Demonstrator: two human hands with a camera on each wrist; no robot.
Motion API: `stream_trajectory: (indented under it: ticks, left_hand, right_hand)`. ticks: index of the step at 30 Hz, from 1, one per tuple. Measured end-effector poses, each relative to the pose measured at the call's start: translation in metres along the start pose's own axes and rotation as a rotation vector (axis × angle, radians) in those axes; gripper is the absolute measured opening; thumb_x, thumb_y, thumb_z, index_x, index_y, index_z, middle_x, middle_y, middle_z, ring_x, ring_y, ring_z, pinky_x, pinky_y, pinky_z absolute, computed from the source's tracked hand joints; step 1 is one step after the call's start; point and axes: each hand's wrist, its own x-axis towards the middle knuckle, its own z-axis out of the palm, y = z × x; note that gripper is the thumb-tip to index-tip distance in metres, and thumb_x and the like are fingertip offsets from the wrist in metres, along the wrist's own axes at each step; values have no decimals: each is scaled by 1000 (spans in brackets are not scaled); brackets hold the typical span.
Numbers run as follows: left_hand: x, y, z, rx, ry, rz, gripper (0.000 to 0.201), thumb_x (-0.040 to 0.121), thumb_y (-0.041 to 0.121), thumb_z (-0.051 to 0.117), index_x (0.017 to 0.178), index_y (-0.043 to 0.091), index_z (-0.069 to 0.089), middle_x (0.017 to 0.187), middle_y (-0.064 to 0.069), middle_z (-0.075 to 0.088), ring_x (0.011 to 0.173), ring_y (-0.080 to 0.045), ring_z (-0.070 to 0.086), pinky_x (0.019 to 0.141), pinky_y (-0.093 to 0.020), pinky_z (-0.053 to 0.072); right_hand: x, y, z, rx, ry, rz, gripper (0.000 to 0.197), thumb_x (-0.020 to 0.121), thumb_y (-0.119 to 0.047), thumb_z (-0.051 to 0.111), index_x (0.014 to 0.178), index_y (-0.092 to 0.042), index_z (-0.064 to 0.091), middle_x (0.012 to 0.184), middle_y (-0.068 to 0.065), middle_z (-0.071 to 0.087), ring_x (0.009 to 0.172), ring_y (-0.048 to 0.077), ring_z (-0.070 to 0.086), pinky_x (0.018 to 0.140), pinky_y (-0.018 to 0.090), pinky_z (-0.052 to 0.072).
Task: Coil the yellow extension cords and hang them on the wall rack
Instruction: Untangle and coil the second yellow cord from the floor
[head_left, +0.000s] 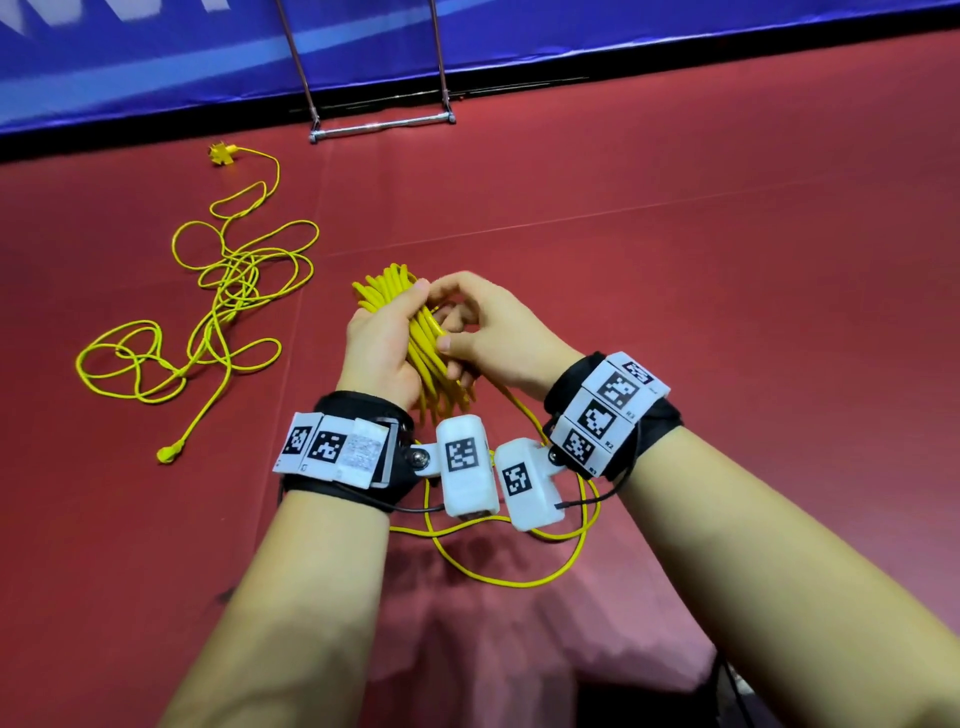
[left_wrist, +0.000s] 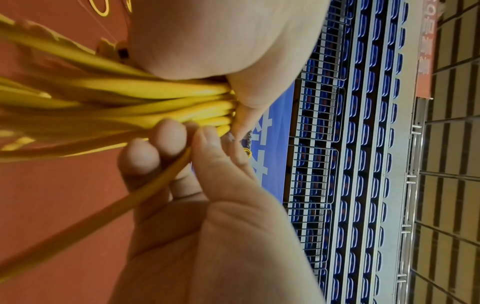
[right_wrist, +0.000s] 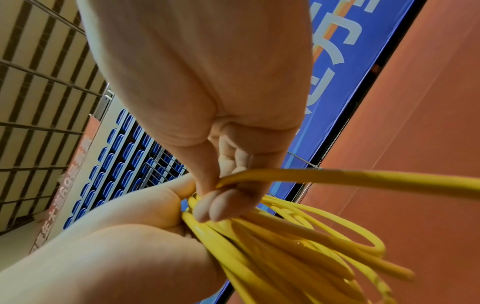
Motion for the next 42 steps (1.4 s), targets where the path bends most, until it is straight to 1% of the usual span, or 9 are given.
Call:
stream_trajectory:
  ticks: [3,8,15,19,24,28,32,37,42]
  left_hand:
    - [1,3,-4,-1,-20,-28,23,97,17,55,77,5,54,62,-17,58,41,-24,51,39,-31,45]
    - [3,3,-6,54,-80,-30,18,95,14,57,82,2,52,64,-17,49,34,-22,45,40,-30,43]
    - [12,0,-8,-29,53,-1,12,89,12,64,81,5,59,71,-14,61,60,-28,64,57,-44,54]
    - [20,17,-15,-204,154,60,19,93,7,58,74,9,56,57,-1,58,53,-16,63,60,-31,52]
    - [25,36,-33,-304,238,117,19,91,9,58,73,13,52,57,1,53,49,-15,53,57,-26,48]
    - [25,44,-44,-342,268,152,23,87,11,59,66,14,48,56,2,48,49,-15,49,57,-25,46]
    - [21,47,-48,-367,283,175,20,85,9,56,67,13,47,57,3,48,48,-15,47,55,-25,44]
    - [18,43,-46,-331,272,127,21,85,10,60,67,14,50,55,5,49,45,-13,47,54,-25,43]
    - [15,40,-38,-229,215,83,26,89,10,61,65,14,52,53,4,49,44,-12,48,52,-23,45]
  right_hand:
    - [1,0,2,71,35,-7,34,86,15,57,101,-12,42,68,11,55,52,28,61,47,34,52]
    - [4,-1,1,-53,111,-53,19,84,9,65,94,-1,53,61,13,61,58,34,69,57,47,59]
    - [2,-6,-4,-175,23,-74,24,84,-5,70,94,-9,49,58,9,60,47,30,61,43,32,48]
    - [1,9,-29,-160,-154,61,18,87,-3,69,94,-6,53,59,15,54,46,25,51,48,35,45]
    - [-2,42,-53,-296,-166,154,2,88,-1,67,89,-2,64,68,10,55,58,23,59,56,28,50]
    - [-2,66,-68,-465,-191,243,10,91,-15,66,88,-7,71,78,16,68,69,16,64,70,29,50]
    - [-5,80,-87,-692,-196,352,21,95,-34,61,87,-20,74,77,-2,71,73,12,59,75,29,45]
    - [-6,81,-100,-881,-85,455,47,89,-58,58,65,-18,61,64,2,58,67,22,53,65,31,40]
    - [-8,68,-96,-909,-151,528,52,97,-58,42,112,-15,65,85,3,59,74,20,52,65,29,38]
